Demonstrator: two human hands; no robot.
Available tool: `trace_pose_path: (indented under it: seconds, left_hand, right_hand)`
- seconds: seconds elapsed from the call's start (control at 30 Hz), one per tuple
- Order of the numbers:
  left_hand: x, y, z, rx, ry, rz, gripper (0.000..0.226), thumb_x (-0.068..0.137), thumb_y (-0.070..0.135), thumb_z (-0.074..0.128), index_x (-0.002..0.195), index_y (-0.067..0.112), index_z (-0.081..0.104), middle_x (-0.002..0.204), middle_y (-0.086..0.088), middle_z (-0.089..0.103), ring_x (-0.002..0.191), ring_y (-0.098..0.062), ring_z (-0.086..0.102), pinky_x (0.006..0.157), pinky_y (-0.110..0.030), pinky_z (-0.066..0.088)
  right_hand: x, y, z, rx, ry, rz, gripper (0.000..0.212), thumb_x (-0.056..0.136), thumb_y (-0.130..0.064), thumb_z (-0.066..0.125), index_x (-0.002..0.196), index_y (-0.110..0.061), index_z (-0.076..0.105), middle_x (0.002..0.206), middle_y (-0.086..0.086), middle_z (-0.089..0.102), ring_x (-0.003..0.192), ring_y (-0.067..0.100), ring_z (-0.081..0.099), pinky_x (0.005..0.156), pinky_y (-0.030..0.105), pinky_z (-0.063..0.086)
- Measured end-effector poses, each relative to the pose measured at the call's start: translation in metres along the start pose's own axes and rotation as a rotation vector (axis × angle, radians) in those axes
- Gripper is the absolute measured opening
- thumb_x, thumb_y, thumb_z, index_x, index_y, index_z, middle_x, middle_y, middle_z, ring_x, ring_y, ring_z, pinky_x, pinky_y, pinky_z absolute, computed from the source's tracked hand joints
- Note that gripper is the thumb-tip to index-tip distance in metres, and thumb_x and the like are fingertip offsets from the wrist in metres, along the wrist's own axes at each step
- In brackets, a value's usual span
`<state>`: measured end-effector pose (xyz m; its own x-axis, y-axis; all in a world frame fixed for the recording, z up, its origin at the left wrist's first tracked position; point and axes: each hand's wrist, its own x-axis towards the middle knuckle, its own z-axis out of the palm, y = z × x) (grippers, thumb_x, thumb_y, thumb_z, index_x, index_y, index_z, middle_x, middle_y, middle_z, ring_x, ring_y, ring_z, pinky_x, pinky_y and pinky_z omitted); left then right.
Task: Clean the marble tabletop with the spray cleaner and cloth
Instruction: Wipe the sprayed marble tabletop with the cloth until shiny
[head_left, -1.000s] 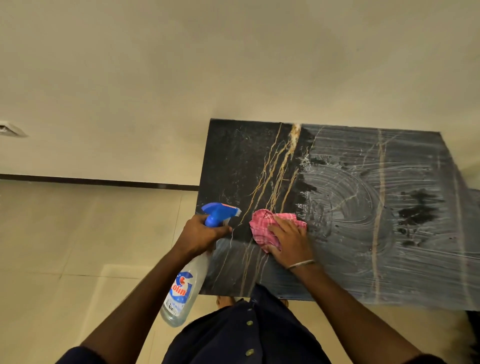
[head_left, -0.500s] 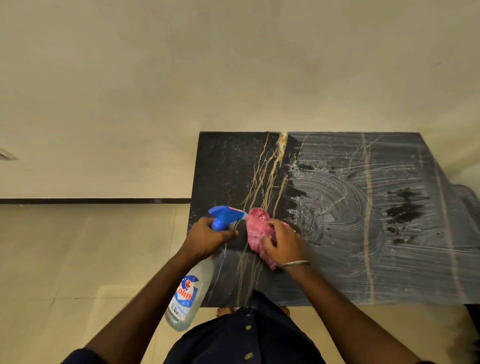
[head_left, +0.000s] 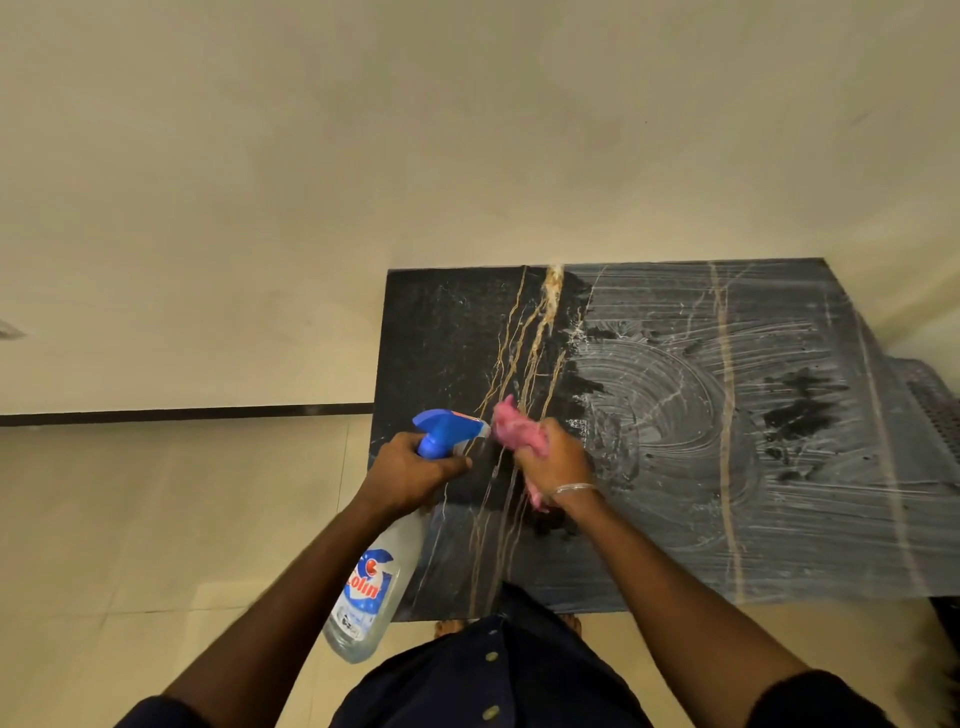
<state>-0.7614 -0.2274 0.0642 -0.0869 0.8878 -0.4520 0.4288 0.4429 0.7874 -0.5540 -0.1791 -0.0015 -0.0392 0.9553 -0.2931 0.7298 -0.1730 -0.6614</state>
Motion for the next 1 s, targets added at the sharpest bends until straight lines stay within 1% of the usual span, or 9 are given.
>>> trace_pose_path:
  seconds: [0.03,0.13,0.23,0.37,0.47,0.6,0.7,0.83,1.0]
  left_hand:
    - [0.000,0.001,0.000,-0.002,-0.009,0.003,0.023,0.083,0.029,0.072,0.092,0.010,0.063,0.070,-0.004,0.064,0.059,-0.013,0.061,0.063,-0.027,0.053]
    - [0.001,0.007,0.000,-0.005,-0.047,0.018,0.021,0.084,0.030,0.072,0.090,0.012,0.064,0.072,-0.005,0.064,0.062,-0.015,0.061,0.063,-0.027,0.053]
    - [0.002,0.013,0.002,-0.019,-0.109,0.053,0.021,0.084,0.032,0.071,0.091,0.015,0.064,0.078,-0.006,0.065,0.069,-0.016,0.062,0.065,-0.027,0.053]
    - [0.004,0.017,0.005,-0.018,-0.112,0.066,0.031,0.080,0.038,0.074,0.095,0.013,0.065,0.083,-0.006,0.066,0.073,-0.016,0.064,0.064,-0.024,0.050]
    - [0.005,0.018,0.008,0.022,-0.089,0.061,0.041,0.075,0.047,0.075,0.094,0.012,0.064,0.081,-0.005,0.066,0.072,-0.018,0.065,0.065,-0.026,0.051]
    - [0.004,0.018,0.008,0.099,-0.001,0.075,0.030,0.080,0.041,0.073,0.089,0.014,0.063,0.070,0.002,0.061,0.064,-0.013,0.060,0.059,-0.022,0.045]
    - [0.006,0.017,0.005,0.112,0.014,0.066,0.030,0.082,0.038,0.072,0.093,0.012,0.064,0.074,0.000,0.061,0.066,-0.013,0.059,0.061,-0.022,0.045]
    - [0.006,0.014,0.005,0.094,-0.010,0.063,0.022,0.084,0.029,0.071,0.097,0.012,0.063,0.076,-0.002,0.062,0.067,-0.013,0.060,0.062,-0.022,0.048]
    - [0.004,0.012,0.008,0.103,0.066,0.076,0.024,0.085,0.026,0.069,0.102,0.011,0.061,0.078,-0.003,0.062,0.068,-0.014,0.060,0.062,-0.021,0.047]
  right_hand:
    - [0.003,-0.002,-0.011,0.310,-0.017,0.129,0.017,0.089,-0.021,0.059,0.101,-0.008,0.060,0.079,0.001,0.062,0.070,0.022,0.059,0.060,0.027,0.047]
    - [-0.004,-0.004,-0.032,1.123,-0.119,0.436,0.020,0.090,-0.018,0.050,0.095,-0.007,0.066,0.077,0.006,0.069,0.074,0.026,0.063,0.077,0.038,0.051]
    - [-0.012,-0.001,-0.034,1.414,-0.067,0.480,0.023,0.089,-0.022,0.046,0.084,-0.010,0.065,0.074,0.008,0.067,0.077,0.029,0.061,0.083,0.043,0.048]
    - [-0.020,-0.005,-0.031,1.550,-0.021,0.497,0.029,0.092,-0.024,0.040,0.076,-0.011,0.060,0.063,0.005,0.065,0.069,0.026,0.059,0.077,0.039,0.049]
    - [-0.021,-0.004,-0.029,1.572,-0.016,0.514,0.032,0.093,-0.027,0.038,0.076,-0.011,0.061,0.065,0.006,0.066,0.068,0.026,0.061,0.076,0.039,0.050]
    - [-0.019,-0.001,-0.032,1.560,-0.001,0.520,0.034,0.092,-0.028,0.040,0.070,-0.014,0.062,0.064,0.004,0.065,0.067,0.024,0.061,0.075,0.039,0.050]
    - [-0.021,-0.005,-0.037,1.559,0.021,0.508,0.034,0.094,-0.026,0.039,0.067,-0.015,0.057,0.057,0.001,0.062,0.061,0.021,0.059,0.068,0.035,0.048]
    - [-0.022,-0.005,-0.037,1.537,0.023,0.519,0.032,0.093,-0.026,0.039,0.069,-0.016,0.056,0.058,0.001,0.062,0.065,0.022,0.057,0.069,0.036,0.048]
    - [-0.023,-0.006,-0.034,1.514,0.026,0.517,0.031,0.093,-0.025,0.039,0.068,-0.015,0.055,0.057,0.000,0.063,0.066,0.022,0.057,0.070,0.036,0.048]
